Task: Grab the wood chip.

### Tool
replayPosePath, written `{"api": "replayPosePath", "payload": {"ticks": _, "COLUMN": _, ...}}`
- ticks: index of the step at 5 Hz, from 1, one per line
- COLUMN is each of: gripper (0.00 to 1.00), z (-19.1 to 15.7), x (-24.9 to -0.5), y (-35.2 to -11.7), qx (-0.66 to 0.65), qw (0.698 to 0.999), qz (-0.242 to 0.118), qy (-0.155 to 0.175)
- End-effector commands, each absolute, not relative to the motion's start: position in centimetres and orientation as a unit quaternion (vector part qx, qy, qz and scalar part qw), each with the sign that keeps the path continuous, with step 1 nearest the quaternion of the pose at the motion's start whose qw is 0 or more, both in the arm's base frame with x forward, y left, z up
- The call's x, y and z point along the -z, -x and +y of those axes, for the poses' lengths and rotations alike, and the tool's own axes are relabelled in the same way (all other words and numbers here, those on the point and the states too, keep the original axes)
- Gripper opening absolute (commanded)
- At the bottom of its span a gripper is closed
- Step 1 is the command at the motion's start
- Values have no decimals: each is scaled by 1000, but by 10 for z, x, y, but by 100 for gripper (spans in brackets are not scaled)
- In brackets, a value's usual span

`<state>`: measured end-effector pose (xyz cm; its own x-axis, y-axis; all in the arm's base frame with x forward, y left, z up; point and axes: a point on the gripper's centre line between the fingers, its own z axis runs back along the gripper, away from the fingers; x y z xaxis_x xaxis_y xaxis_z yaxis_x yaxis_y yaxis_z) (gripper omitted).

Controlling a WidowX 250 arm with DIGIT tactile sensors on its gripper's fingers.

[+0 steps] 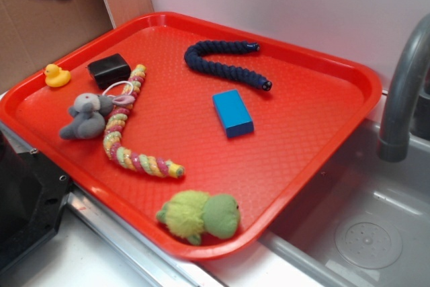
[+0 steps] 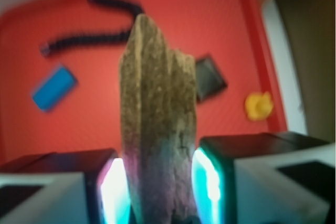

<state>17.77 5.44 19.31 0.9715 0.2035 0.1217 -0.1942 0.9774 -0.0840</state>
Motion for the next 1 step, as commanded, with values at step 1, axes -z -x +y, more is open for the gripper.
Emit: {"api": "replayPosePath", "payload": {"ticks": 1, "gripper": 0, "z": 52, "x": -198, "y": -184, "qx": -118, "qw": 990, "qz": -78, "qy": -6}}
